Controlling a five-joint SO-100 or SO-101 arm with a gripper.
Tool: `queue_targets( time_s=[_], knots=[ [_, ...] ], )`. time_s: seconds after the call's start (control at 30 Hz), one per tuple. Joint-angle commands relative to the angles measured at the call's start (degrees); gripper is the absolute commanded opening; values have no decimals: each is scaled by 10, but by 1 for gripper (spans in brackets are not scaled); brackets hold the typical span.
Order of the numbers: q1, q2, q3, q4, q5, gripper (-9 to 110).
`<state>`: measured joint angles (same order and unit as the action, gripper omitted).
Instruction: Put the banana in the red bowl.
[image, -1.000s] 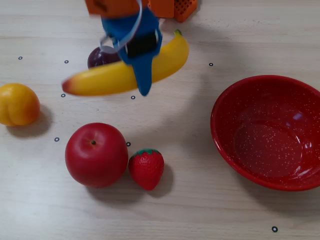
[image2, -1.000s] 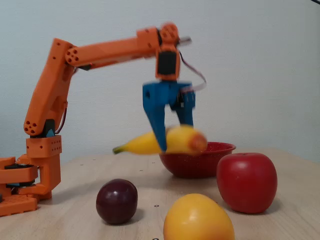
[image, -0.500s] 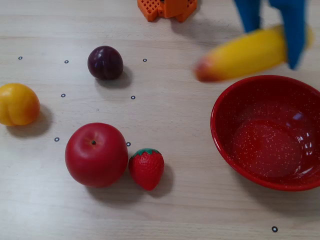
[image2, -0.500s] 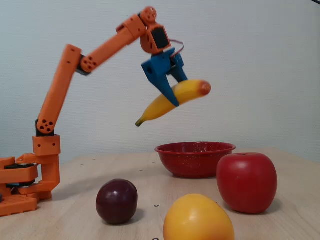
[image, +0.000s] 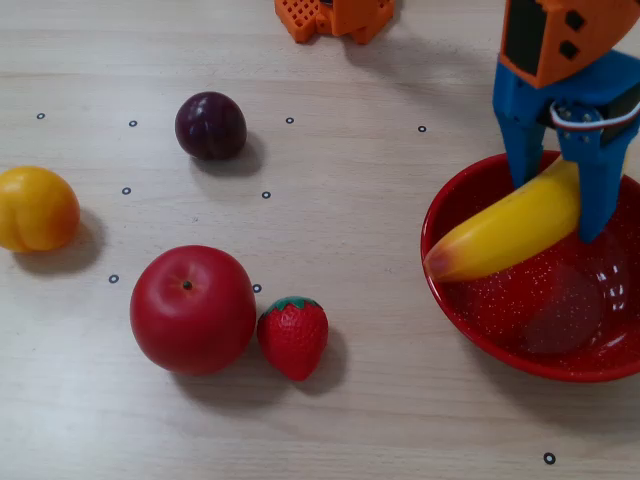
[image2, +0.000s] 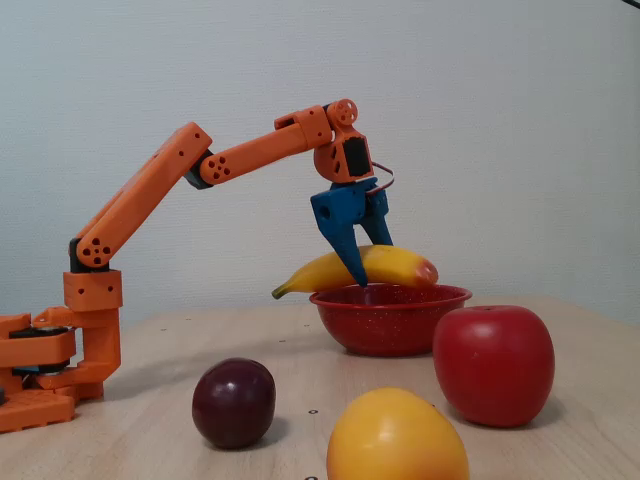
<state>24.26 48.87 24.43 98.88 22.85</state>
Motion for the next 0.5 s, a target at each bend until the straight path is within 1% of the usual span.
queue_targets(
  time_s=[0.0,0.07,0.2,0.3,0.47],
  knots=[
    [-24,35,-34,-22,22,4],
    [-33,35,-17,-38,18,20],
    [-51,35,9,-52,18,38],
    [-60,39,23,-63,30,41],
    [-65,55,27,-73,29,35]
  ],
)
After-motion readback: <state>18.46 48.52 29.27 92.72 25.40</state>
